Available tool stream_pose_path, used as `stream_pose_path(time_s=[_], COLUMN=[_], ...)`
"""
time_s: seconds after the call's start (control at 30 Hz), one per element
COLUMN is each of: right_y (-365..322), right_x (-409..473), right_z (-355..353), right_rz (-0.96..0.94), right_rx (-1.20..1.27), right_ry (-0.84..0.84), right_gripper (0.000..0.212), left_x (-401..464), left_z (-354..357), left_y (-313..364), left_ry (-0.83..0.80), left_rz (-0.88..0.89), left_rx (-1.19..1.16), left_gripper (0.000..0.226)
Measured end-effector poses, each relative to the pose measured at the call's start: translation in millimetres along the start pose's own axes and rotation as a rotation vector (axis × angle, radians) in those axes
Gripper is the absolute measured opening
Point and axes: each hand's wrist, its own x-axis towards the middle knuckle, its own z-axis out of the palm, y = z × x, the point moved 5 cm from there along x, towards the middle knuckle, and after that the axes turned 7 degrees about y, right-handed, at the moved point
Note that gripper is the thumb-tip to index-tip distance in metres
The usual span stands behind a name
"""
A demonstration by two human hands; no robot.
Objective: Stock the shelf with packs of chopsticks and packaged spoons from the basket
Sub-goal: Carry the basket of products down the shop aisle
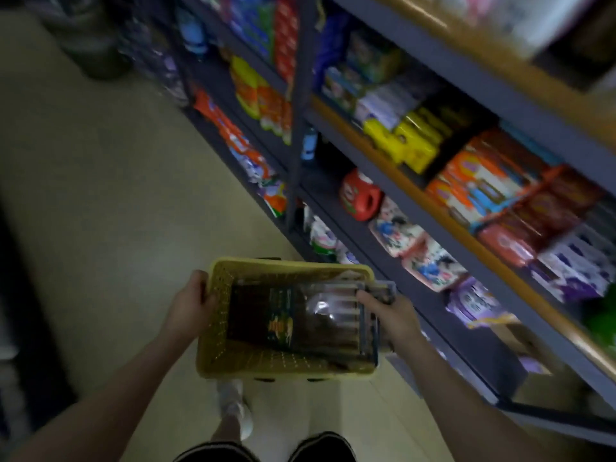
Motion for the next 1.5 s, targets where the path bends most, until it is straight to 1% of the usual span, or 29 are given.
stream_pose_path(time_s=[0.1, 0.2, 0.27, 0.3, 0.4, 0.47, 0.6, 0.63, 0.73, 0.77, 0.83, 0.9, 0.97, 1.1, 1.23, 1.27, 1.37, 1.5], right_y=[-69.1, -139.0, -182.6, -202.9, -265.7, -306.3, -389.3, -413.6, -493.5, -519.7, -571.1, -615.4, -653.8, -721.8, -790.5, -806.9, -863.2, -931.2], right_x=[6.5, 21.5, 32.1, 39.1, 63.4, 84.3, 139.4, 150.9, 180.2, 191.7, 212.6, 226.1, 239.6, 276.8, 304.0, 308.7, 331.6, 365.4], right_z=[69.9, 133.5, 173.9, 193.4, 249.7, 287.6, 369.4, 390.4, 454.4, 476.9, 524.7, 570.7, 619.0, 722.6, 818.6, 838.6, 894.8, 959.9], right_rz=[-0.078, -0.156, -0.222, -0.246, -0.300, -0.328, -0.318, -0.318, -0.355, -0.378, -0.438, -0.441, -0.441, -0.444, -0.408, -0.389, -0.357, -0.342], right_rx=[-0.035, -0.067, -0.100, -0.112, -0.137, -0.159, -0.149, -0.159, -0.195, -0.207, -0.222, -0.231, -0.226, -0.218, -0.192, -0.193, -0.158, -0.172], right_ry=[-0.068, -0.061, -0.057, -0.064, -0.116, -0.136, -0.206, -0.225, -0.282, -0.297, -0.343, -0.377, -0.417, -0.431, -0.419, -0.411, -0.403, -0.381], right_gripper=[0.044, 0.040, 0.043, 0.043, 0.034, 0.034, 0.048, 0.047, 0.029, 0.027, 0.034, 0.036, 0.032, 0.035, 0.023, 0.024, 0.039, 0.042], left_x=[54.2, 110.6, 146.4, 164.9, 225.1, 269.8, 366.9, 390.3, 460.0, 483.2, 527.6, 570.6, 615.5, 723.1, 842.4, 869.0, 949.0, 1049.6], left_z=[-58.6, -112.1, -143.7, -156.9, -190.1, -209.7, -247.4, -258.2, -297.0, -311.1, -340.0, -368.2, -395.7, -442.1, -494.6, -508.6, -550.9, -597.7], left_y=[-26.9, -46.8, -60.4, -67.4, -86.8, -96.0, -108.8, -111.2, -118.5, -120.7, -126.1, -135.4, -149.3, -188.0, -222.2, -228.4, -238.4, -244.3], left_ry=[0.036, 0.084, 0.125, 0.149, 0.200, 0.225, 0.275, 0.281, 0.323, 0.336, 0.373, 0.414, 0.457, 0.470, 0.440, 0.424, 0.412, 0.405], left_rz=[-0.008, -0.026, -0.059, -0.072, -0.135, -0.187, -0.290, -0.315, -0.375, -0.381, -0.392, -0.396, -0.394, -0.375, -0.380, -0.390, -0.370, -0.319], left_rx=[-0.023, -0.051, -0.082, -0.098, -0.119, -0.149, -0.214, -0.218, -0.224, -0.237, -0.269, -0.272, -0.249, -0.204, -0.167, -0.168, -0.152, -0.096], left_gripper=[0.009, 0.008, 0.008, 0.008, 0.009, 0.010, 0.009, 0.009, 0.010, 0.011, 0.013, 0.013, 0.015, 0.018, 0.021, 0.020, 0.022, 0.024])
